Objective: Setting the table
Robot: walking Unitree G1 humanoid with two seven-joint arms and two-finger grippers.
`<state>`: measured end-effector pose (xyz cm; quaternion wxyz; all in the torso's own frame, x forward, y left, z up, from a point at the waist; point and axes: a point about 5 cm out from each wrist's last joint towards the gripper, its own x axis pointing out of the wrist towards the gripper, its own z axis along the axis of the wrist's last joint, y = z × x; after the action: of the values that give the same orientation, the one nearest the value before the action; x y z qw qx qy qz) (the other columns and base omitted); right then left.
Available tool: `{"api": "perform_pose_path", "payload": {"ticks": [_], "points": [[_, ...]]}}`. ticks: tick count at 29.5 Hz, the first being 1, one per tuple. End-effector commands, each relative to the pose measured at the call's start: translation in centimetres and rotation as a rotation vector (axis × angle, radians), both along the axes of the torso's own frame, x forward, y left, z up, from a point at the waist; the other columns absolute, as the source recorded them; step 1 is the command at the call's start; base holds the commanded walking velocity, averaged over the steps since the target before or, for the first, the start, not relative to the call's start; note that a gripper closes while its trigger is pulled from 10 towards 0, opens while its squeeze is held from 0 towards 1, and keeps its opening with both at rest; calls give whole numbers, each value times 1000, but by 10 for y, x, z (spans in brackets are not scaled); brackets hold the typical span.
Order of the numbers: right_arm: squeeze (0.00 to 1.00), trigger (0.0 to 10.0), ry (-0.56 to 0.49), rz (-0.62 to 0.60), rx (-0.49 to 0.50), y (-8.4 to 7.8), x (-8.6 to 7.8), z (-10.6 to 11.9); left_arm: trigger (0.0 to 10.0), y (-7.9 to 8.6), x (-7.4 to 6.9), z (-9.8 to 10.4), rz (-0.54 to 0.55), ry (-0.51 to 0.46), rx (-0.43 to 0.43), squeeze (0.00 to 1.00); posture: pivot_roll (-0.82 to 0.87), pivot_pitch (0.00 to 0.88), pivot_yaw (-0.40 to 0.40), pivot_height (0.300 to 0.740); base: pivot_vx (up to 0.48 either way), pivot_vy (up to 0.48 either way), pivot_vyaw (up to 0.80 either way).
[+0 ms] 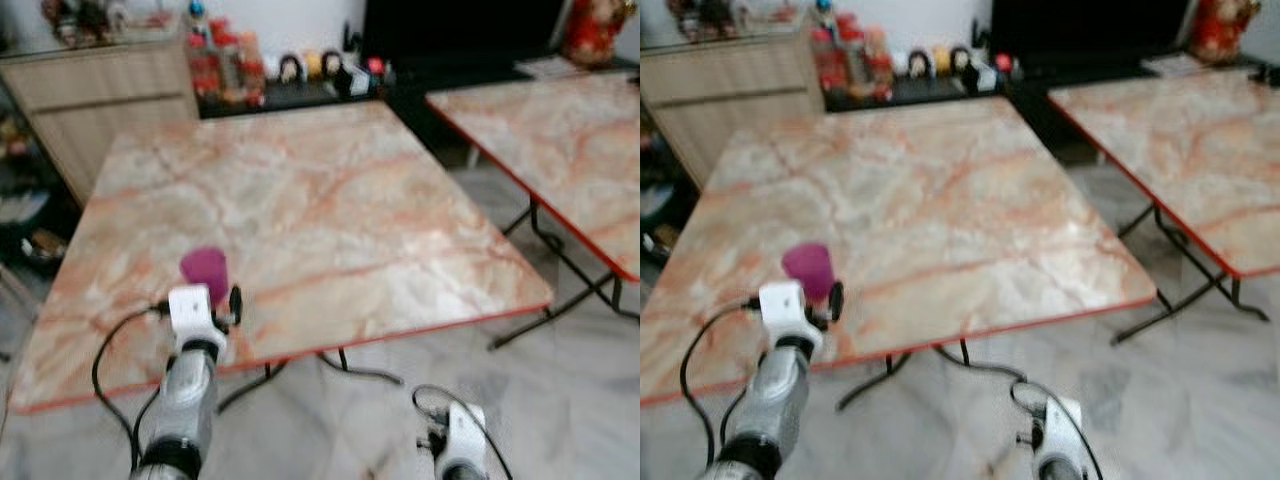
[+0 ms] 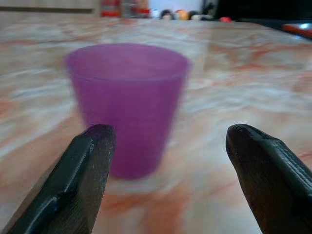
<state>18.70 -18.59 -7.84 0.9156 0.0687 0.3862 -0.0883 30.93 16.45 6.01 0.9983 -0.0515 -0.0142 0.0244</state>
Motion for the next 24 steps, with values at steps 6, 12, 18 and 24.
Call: {"api": "perform_pose_path", "payload": {"ticks": [6, 12, 18, 24], "points": [[0, 10000, -6, 0, -10, -3, 1, 1, 10000, -3, -5, -2, -12, -6, 5, 0, -14, 0, 12, 740, 0, 0, 0], [0, 10000, -7, 4, -9, -1, 2, 1, 10000, 0, -5, -6, -3, 27, 53, 0, -10, 0, 12, 740, 0, 0, 0], [0, 10000, -5, 4, -10, -2, 2, 1, 10000, -3, -3, -6, -12, 35, 41, 1000, -14, 0, 11, 740, 0, 0, 0], [0, 10000, -6, 4, -12, -2, 2, 1, 10000, -7, -1, -5, -41, 39, 40, 1000, -18, 0, 9, 740, 0, 0, 0]]}}
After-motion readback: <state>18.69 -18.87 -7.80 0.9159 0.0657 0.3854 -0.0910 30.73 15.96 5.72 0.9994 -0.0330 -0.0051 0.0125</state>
